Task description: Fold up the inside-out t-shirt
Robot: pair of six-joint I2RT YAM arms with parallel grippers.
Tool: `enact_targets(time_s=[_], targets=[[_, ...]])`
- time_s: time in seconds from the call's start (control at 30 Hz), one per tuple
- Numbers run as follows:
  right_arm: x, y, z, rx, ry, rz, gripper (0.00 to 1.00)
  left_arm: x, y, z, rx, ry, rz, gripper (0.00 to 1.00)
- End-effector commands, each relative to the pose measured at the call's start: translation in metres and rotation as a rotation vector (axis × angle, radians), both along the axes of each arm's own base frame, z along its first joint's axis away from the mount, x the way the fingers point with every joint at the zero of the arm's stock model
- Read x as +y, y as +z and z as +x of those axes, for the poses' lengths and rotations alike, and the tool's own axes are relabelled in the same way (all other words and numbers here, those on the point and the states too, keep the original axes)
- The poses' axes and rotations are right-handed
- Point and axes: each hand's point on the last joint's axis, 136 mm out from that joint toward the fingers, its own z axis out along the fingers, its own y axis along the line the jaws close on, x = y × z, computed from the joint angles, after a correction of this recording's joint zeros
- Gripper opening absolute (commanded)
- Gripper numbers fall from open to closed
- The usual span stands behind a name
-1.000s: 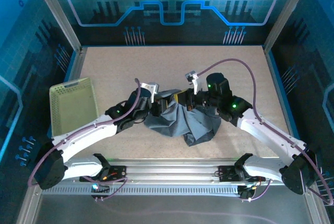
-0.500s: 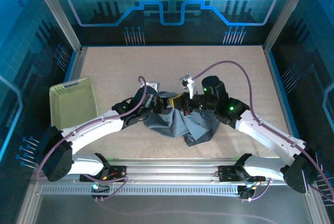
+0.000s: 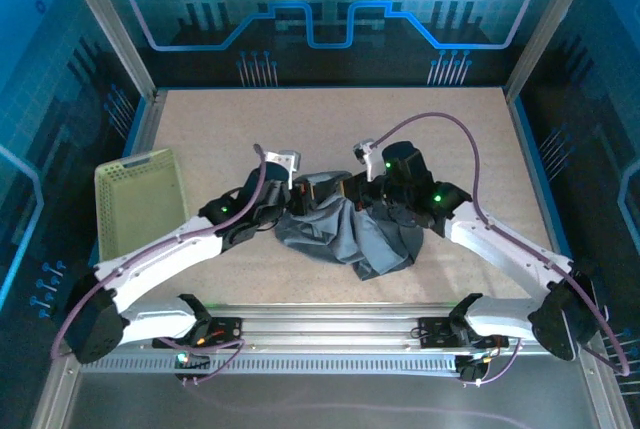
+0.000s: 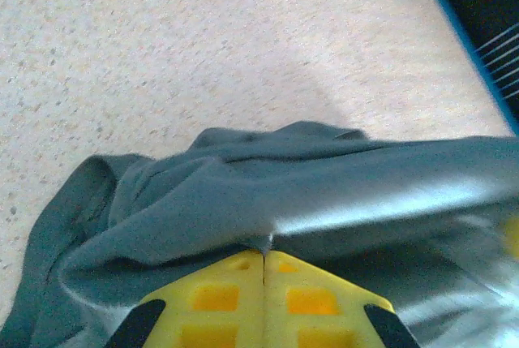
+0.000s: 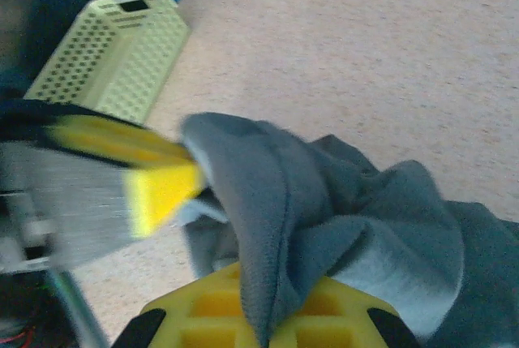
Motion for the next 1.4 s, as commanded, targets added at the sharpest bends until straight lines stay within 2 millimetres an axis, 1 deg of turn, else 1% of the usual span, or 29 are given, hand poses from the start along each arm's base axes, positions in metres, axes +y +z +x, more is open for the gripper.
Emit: enact_targets(time_s=[0.0,0.1,0.13,0.2,0.27,0.33,0.43,0.47,0.5,0.53,0.57,0.63,0.67,0.77,0.83,0.87,0.9,0.97,1.03,1.1,1.17,1.23,1.37], targets=[[-0.004,0.008,0.010,-0.019,-0.027,-0.005,0.00,-0.003,0.015,-0.009,-0.045,-0.070,-0.024,0.00],[-0.001,0.012,0.010,-0.024,-0.015,0.013,0.00,-0.001,0.013,-0.011,-0.040,-0.074,-0.006,0.00],[-0.001,0.011,0.010,-0.022,-0.019,0.013,0.00,-0.002,0.012,-0.012,-0.034,-0.086,-0.007,0.00],[-0.004,0.006,0.013,-0.012,-0.038,-0.008,0.00,-0.011,0.019,-0.019,-0.044,-0.147,-0.045,0.00],[-0.013,-0.005,0.022,0.022,-0.077,-0.050,0.00,-0.026,0.039,-0.031,-0.080,-0.247,-0.130,0.00],[-0.020,-0.018,0.030,0.075,-0.097,-0.064,0.00,-0.035,0.063,-0.043,-0.121,-0.328,-0.211,0.00],[-0.027,-0.038,0.043,0.118,-0.100,-0.062,0.00,-0.038,0.098,-0.058,-0.191,-0.399,-0.317,0.00],[-0.029,-0.047,0.046,0.124,-0.107,-0.079,0.00,-0.035,0.106,-0.059,-0.205,-0.398,-0.335,0.00],[-0.031,-0.052,0.048,0.124,-0.110,-0.095,0.03,-0.033,0.109,-0.058,-0.209,-0.389,-0.344,0.00],[-0.030,-0.055,0.048,0.119,-0.109,-0.114,0.09,-0.030,0.111,-0.055,-0.209,-0.378,-0.355,0.00],[-0.032,-0.056,0.048,0.107,-0.117,-0.138,0.19,-0.028,0.110,-0.052,-0.203,-0.369,-0.360,0.00],[-0.034,-0.050,0.044,0.068,-0.131,-0.163,0.40,-0.026,0.104,-0.047,-0.183,-0.356,-0.367,0.00],[-0.035,-0.045,0.041,0.049,-0.137,-0.168,0.47,-0.025,0.101,-0.044,-0.172,-0.345,-0.372,0.00],[-0.040,-0.021,0.027,-0.024,-0.145,-0.174,0.55,-0.025,0.091,-0.036,-0.145,-0.323,-0.377,0.00],[-0.036,-0.002,0.012,-0.090,-0.114,-0.160,0.58,-0.025,0.087,-0.032,-0.131,-0.316,-0.379,0.00],[-0.031,0.005,0.003,-0.120,-0.083,-0.150,0.60,-0.026,0.086,-0.031,-0.128,-0.315,-0.383,0.00],[-0.026,0.012,-0.005,-0.144,-0.053,-0.138,0.61,-0.026,0.085,-0.029,-0.125,-0.312,-0.386,0.00],[-0.008,0.023,-0.026,-0.192,0.043,-0.100,0.61,-0.026,0.085,-0.027,-0.124,-0.308,-0.394,0.00],[0.006,0.026,-0.038,-0.206,0.112,-0.060,0.59,-0.025,0.086,-0.026,-0.126,-0.310,-0.402,0.00],[0.017,0.026,-0.040,-0.199,0.158,-0.031,0.54,-0.026,0.088,-0.028,-0.131,-0.321,-0.409,0.00],[0.025,0.026,-0.036,-0.197,0.178,-0.028,0.49,-0.026,0.090,-0.030,-0.138,-0.333,-0.418,0.00],[0.033,0.028,-0.033,-0.205,0.201,-0.026,0.47,-0.027,0.092,-0.032,-0.139,-0.342,-0.423,0.00],[0.051,0.031,-0.036,-0.202,0.285,0.009,0.45,-0.026,0.092,-0.036,-0.137,-0.353,-0.439,0.00]])
